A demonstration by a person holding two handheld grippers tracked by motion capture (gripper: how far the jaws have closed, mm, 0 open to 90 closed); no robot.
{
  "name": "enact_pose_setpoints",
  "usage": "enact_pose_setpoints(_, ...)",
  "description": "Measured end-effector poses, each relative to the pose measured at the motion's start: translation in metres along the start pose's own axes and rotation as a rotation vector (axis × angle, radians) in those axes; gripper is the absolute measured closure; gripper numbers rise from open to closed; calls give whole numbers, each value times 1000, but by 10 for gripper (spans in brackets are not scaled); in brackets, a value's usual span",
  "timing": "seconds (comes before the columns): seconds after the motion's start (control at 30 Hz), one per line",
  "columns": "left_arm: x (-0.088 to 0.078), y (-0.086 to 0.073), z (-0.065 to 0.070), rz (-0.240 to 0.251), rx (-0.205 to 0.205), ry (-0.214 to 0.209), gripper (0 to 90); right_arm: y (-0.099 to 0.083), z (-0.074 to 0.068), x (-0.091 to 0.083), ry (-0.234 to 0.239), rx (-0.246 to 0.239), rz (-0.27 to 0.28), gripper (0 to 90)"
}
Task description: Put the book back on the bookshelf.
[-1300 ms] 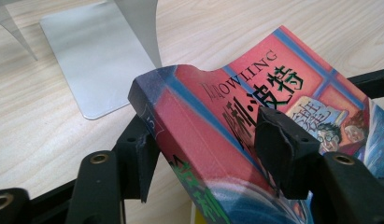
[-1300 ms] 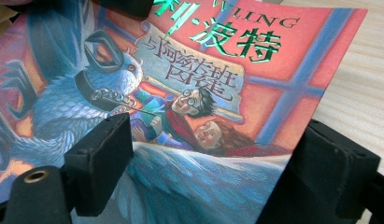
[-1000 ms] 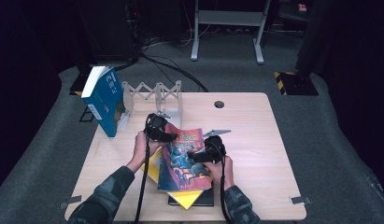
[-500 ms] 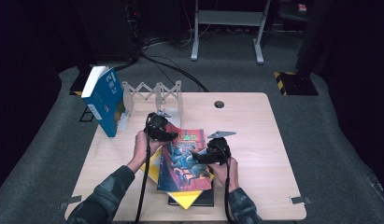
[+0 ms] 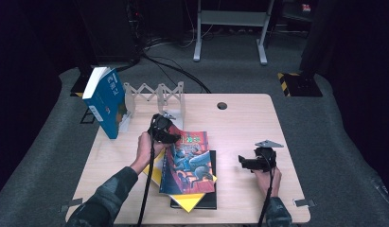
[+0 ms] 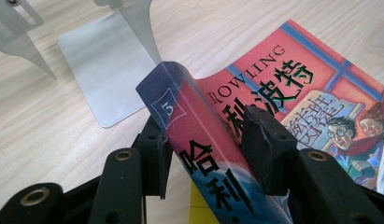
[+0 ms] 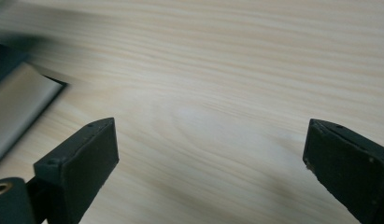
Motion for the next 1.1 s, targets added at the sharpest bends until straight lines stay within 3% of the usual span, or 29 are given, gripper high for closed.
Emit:
enact_pose_setpoints(0.1, 0, 0, 0, 0, 1, -5, 548, -4, 10, 2, -34, -11, 12, 31)
enact_pose_setpoints(0.27, 0, 1, 2, 17, -25, -5, 565, -6, 11, 4, -33, -13, 21, 54)
enact_pose_setpoints(0.53, 0, -2, 2, 35, -31, -7, 579, -6, 13, 5, -34, 0, 25, 102)
enact_pose_setpoints(0.8, 0, -1, 5, 36, 21, 32, 577, -7, 12, 6, -36, -11, 13, 126)
enact_pose_setpoints(1.1, -15, 11, 8, 141, -67, -64, 635, -8, 11, 6, -32, -6, 5, 133)
Point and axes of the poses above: each handheld gripper's, and its own axes: x roughly forward along the jaws, y roughly out of its top, z roughly to its right, the point moved 9 cm from there along x, roughly forward along the jaws, and after that the axes turned 5 degrees about x, right-handed, at the moved point
